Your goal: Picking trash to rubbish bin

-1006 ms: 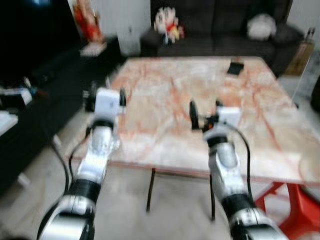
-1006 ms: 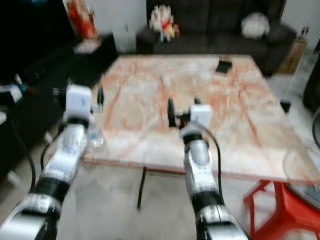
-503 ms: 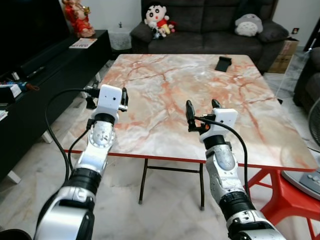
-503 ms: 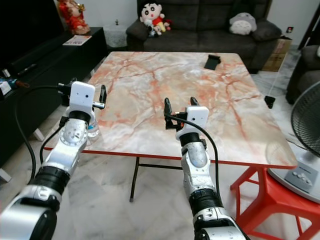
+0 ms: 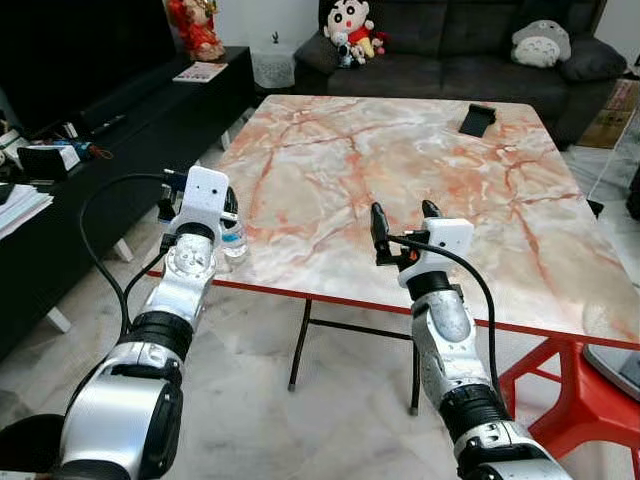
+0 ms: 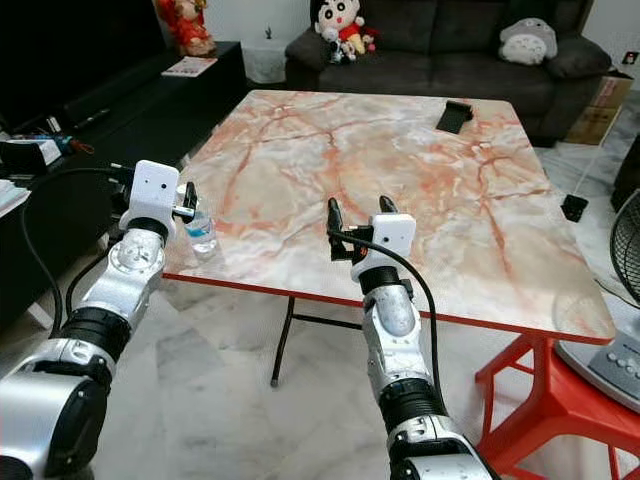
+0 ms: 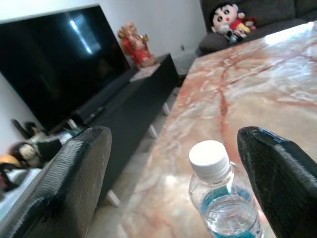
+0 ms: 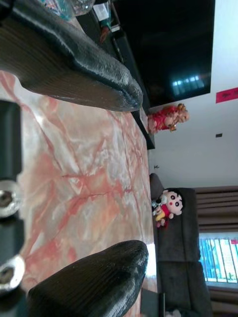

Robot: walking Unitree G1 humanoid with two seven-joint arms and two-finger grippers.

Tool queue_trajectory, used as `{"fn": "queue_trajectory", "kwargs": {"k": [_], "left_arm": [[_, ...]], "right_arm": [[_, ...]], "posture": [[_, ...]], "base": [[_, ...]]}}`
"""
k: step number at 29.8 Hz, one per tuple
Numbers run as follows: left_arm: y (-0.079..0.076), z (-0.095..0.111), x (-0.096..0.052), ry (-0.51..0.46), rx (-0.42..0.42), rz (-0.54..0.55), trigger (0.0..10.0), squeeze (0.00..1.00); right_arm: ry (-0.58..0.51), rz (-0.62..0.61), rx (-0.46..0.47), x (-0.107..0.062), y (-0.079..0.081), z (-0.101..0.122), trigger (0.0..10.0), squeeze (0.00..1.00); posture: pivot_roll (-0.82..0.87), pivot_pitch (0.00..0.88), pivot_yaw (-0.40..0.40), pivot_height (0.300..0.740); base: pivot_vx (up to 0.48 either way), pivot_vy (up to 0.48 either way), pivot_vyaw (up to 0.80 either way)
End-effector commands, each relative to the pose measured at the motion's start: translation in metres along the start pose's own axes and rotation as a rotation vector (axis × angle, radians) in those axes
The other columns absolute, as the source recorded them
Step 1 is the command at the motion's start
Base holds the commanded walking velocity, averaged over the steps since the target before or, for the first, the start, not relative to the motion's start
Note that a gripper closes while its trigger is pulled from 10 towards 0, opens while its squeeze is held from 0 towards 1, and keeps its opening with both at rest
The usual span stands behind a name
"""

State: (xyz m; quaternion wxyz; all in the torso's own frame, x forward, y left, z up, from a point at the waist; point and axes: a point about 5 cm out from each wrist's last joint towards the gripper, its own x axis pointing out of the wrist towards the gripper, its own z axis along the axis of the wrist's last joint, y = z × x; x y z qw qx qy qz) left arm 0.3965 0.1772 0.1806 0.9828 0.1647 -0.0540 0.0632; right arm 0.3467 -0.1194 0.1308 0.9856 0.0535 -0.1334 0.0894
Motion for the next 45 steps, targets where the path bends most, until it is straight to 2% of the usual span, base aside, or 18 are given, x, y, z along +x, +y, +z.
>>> {"fn": "queue_trajectory", "kwargs": {"k": [1,8,14,25,30,35,40,45], "left_arm": [[0.006,0.005,0.005,-0.003,-0.049,0.004,10.0,0.0],[0.005,0.004,0.007,0.019,-0.075,-0.012,10.0,0.0],[-0.003,0.001,0.007,0.046,-0.13,-0.031,10.0,0.0],[-0.012,0.014,0.011,0.012,-0.125,-0.046,10.0,0.0],[-0.008,0.017,0.013,0.007,-0.103,-0.023,10.0,0.0],[0.005,0.024,0.018,-0.004,-0.097,0.029,10.0,0.0],[0.012,0.024,0.018,-0.002,-0.103,0.057,10.0,0.0],[0.016,0.015,0.017,0.039,-0.105,0.089,10.0,0.0]], "right_arm": [[-0.005,0.003,0.0,0.0,0.001,0.002,10.0,0.0],[-0.003,0.0,-0.002,-0.003,0.001,0.001,10.0,0.0],[0.004,0.002,-0.002,-0.011,0.002,-0.002,10.0,0.0],[0.004,0.011,0.004,-0.018,0.004,0.001,10.0,0.0],[0.005,0.013,0.009,-0.022,0.006,0.002,10.0,0.0],[0.018,0.027,0.014,-0.034,0.009,0.001,10.0,0.0],[0.029,0.029,0.016,-0.038,0.009,0.001,10.0,0.0],[0.042,0.031,0.019,-0.042,0.012,0.002,10.0,0.0]], "posture": [[-0.05,0.0,0.037,0.74],[-0.06,0.006,0.034,0.74],[-0.07,0.038,0.022,0.74],[-0.08,0.086,-0.003,0.74],[-0.08,0.097,-0.009,0.74],[-0.1,0.114,-0.021,0.74],[-0.09,0.122,-0.027,0.74],[-0.1,0.144,-0.034,0.74]], "base": [[0.0,0.0,0.0],[0.0,0.0,0.0],[0.0,0.0,0.0],[0.0,0.0,0.0],[0.0,0.0,0.0],[0.0,0.0,0.0],[0.0,0.0,0.0],[0.0,0.0,0.0]]}}
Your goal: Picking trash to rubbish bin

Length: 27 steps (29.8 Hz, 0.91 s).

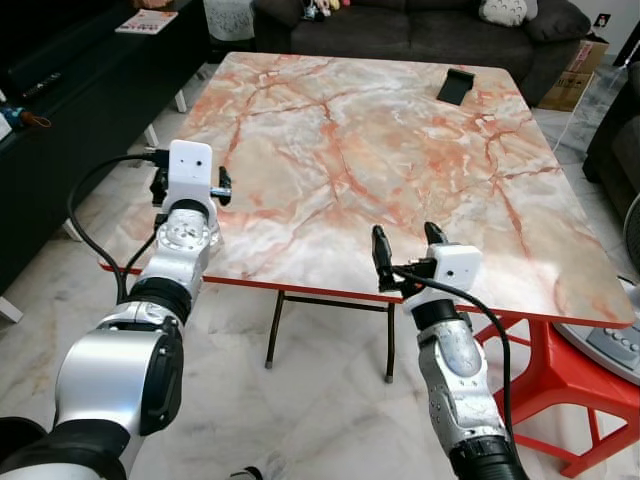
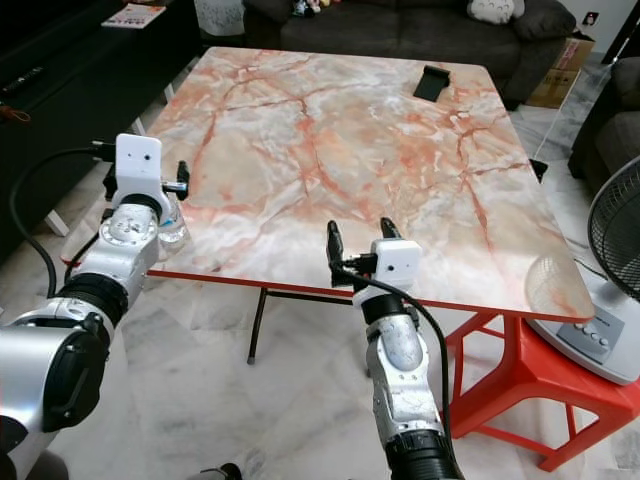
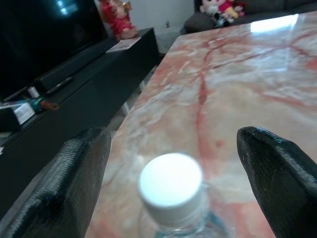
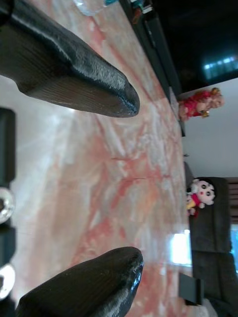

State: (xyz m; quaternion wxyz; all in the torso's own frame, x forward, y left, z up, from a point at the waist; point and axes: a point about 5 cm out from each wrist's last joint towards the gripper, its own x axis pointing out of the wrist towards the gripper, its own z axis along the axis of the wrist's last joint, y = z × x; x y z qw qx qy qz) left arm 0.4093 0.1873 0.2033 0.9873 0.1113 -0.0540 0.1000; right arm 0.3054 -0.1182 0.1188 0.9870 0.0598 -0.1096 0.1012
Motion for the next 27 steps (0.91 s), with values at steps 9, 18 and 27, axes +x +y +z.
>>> {"fn": "queue_trajectory", "kwargs": {"k": [9,18,27], "left_arm": [[0.0024,-0.0054,-0.0014,0.025,-0.049,0.031,0.0,0.0],[-0.0024,-0.0018,-0.001,0.011,-0.058,0.018,0.0,0.0],[-0.0009,-0.0006,-0.0009,-0.006,-0.04,0.011,0.0,0.0]], "right_arm": [[0.026,0.006,0.001,-0.0049,0.0031,0.0009,10.0,0.0],[0.028,-0.007,0.0,-0.005,0.0012,0.003,10.0,0.0],[0.029,-0.012,0.001,-0.0013,0.0016,0.0014,10.0,0.0]], "posture": [[-0.1,0.176,-0.038,0.74],[-0.1,0.182,-0.031,0.74],[-0.09,0.125,-0.011,0.74]], "base": [[0.0,0.0,0.0],[0.0,0.0,0.0],[0.0,0.0,0.0]]}}
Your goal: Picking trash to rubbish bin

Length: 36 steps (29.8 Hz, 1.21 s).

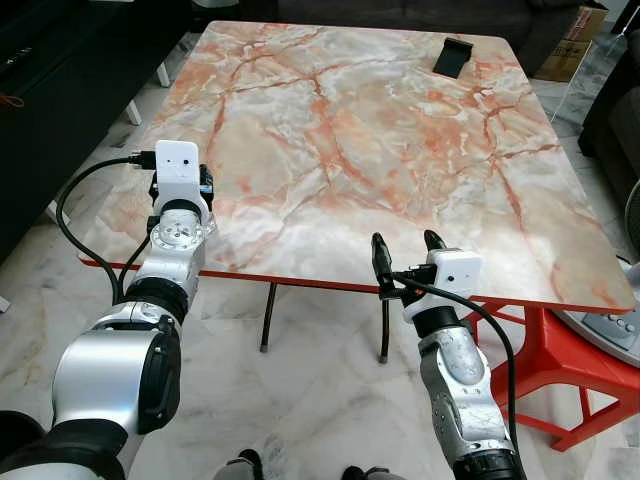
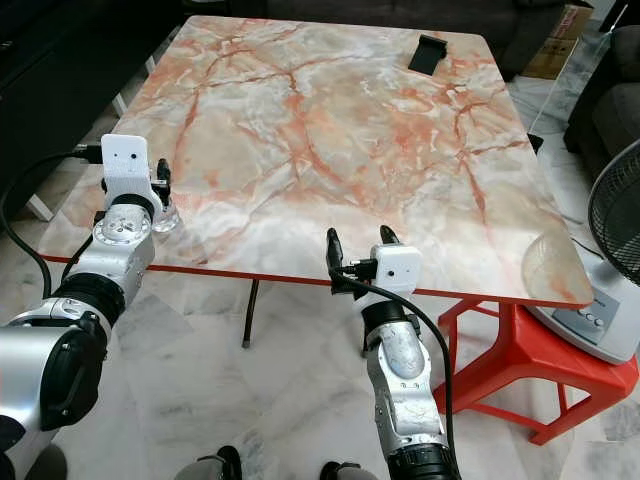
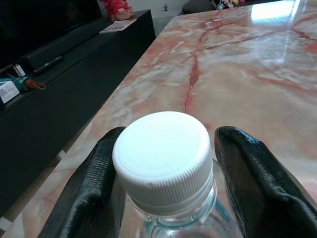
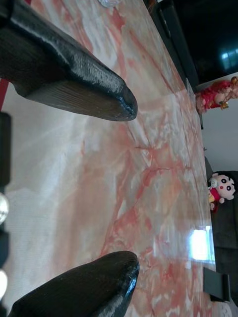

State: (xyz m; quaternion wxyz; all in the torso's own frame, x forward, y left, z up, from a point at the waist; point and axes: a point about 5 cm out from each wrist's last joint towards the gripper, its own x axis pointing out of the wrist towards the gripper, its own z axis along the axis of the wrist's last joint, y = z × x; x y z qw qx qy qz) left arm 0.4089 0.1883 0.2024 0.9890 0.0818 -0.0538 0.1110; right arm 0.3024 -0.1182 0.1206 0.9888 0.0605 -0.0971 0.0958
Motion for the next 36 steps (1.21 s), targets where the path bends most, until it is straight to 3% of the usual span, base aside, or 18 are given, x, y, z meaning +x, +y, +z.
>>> {"fn": "queue_trajectory", "kwargs": {"k": [1,6,7,8,13,21,27,36], "left_arm": [[-0.002,0.0,-0.001,-0.017,0.021,-0.016,0.0,0.0],[-0.002,-0.001,-0.003,-0.047,0.05,-0.029,0.0,0.0],[-0.003,0.0,-0.003,-0.063,0.064,-0.038,2.0,0.0],[-0.004,0.001,-0.004,-0.088,0.073,-0.048,10.0,0.0],[-0.005,0.004,-0.014,-0.223,0.073,-0.087,10.0,0.0],[-0.001,0.002,-0.021,-0.273,0.044,-0.071,10.0,0.0],[-0.024,-0.02,-0.043,-0.235,-0.007,-0.107,10.0,0.0],[-0.055,0.005,-0.048,-0.357,-0.023,-0.21,10.0,0.0]], "right_arm": [[0.004,0.001,-0.002,0.002,0.001,-0.001,10.0,0.0],[-0.002,0.003,0.0,0.007,0.003,-0.001,10.0,0.0],[-0.004,0.003,0.0,0.007,0.004,-0.001,10.0,0.0],[-0.007,0.002,0.0,0.008,0.003,0.0,10.0,0.0],[-0.026,-0.014,-0.005,0.012,-0.002,0.003,10.0,0.0],[-0.033,-0.031,-0.007,0.017,-0.007,0.005,10.0,0.0],[-0.053,-0.04,-0.01,0.02,-0.008,0.008,10.0,0.0],[-0.097,-0.082,-0.023,0.031,-0.018,0.018,10.0,0.0]], "posture": [[-0.09,0.125,-0.011,0.74],[-0.08,0.087,0.004,0.74],[-0.08,0.081,0.006,0.74],[-0.08,0.081,0.006,0.74],[-0.08,0.06,0.02,0.74],[-0.06,0.053,0.023,0.74],[-0.06,0.037,0.027,0.74],[-0.07,0.0,0.04,0.74]], "base": [[0.0,0.0,0.0],[0.0,0.0,0.0],[0.0,0.0,0.0],[0.0,0.0,0.0],[0.0,0.0,0.0],[0.0,0.0,0.0],[0.0,0.0,0.0],[0.0,0.0,0.0]]}}
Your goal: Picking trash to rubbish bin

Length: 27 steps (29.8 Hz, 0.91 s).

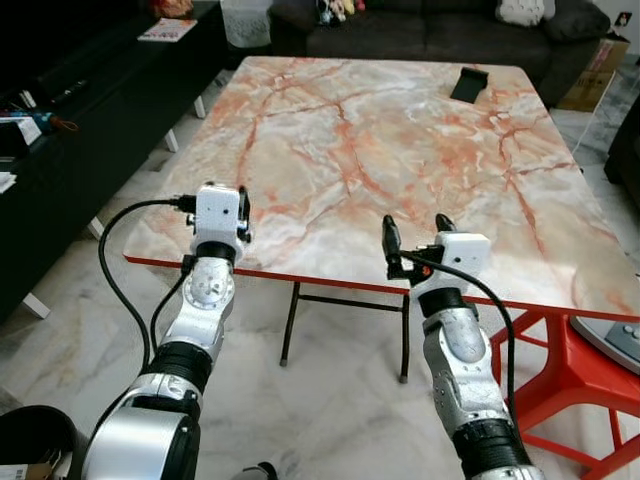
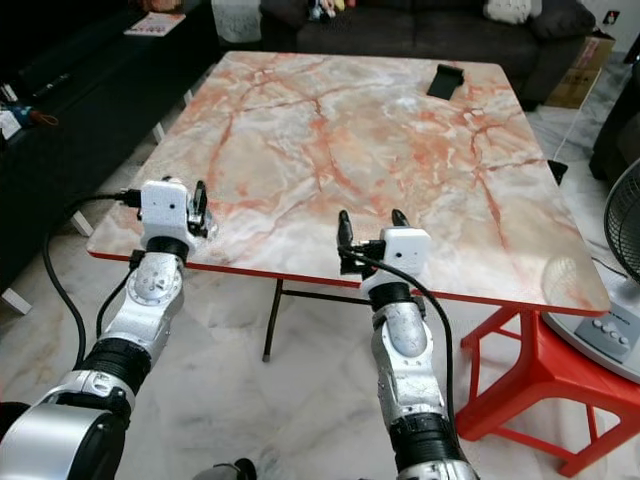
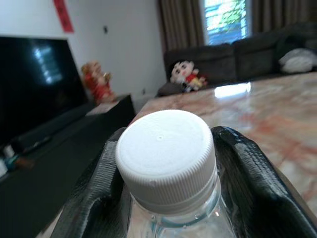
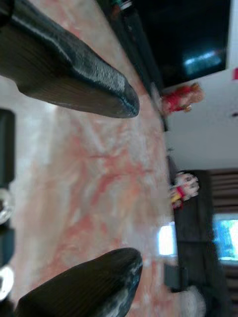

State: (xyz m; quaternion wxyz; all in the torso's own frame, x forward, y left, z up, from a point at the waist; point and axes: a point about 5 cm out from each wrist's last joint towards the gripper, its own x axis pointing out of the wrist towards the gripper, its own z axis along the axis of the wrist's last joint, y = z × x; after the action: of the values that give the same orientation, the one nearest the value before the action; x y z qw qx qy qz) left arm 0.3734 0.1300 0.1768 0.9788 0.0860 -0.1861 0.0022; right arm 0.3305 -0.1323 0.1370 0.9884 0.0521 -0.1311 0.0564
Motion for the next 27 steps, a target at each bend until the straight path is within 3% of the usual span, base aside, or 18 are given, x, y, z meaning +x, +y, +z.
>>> {"fn": "queue_trajectory", "kwargs": {"k": [1,13,27], "left_arm": [[-0.003,0.015,0.007,-0.073,0.012,-0.02,10.0,0.0],[0.002,0.017,0.011,-0.068,0.032,-0.008,10.0,0.0],[0.004,0.011,0.005,-0.052,0.048,-0.007,10.0,0.0]], "right_arm": [[-0.026,-0.01,0.008,0.003,0.0,0.005,10.0,0.0],[-0.021,-0.028,0.002,0.003,-0.004,0.003,10.0,0.0],[0.001,-0.042,-0.006,0.001,-0.006,-0.005,10.0,0.0]], "posture": [[-0.07,0.0,0.04,0.74],[-0.08,0.0,0.054,0.74],[-0.07,0.0,0.052,0.74]], "base": [[0.0,0.0,0.0],[0.0,0.0,0.0],[0.0,0.0,0.0]]}}
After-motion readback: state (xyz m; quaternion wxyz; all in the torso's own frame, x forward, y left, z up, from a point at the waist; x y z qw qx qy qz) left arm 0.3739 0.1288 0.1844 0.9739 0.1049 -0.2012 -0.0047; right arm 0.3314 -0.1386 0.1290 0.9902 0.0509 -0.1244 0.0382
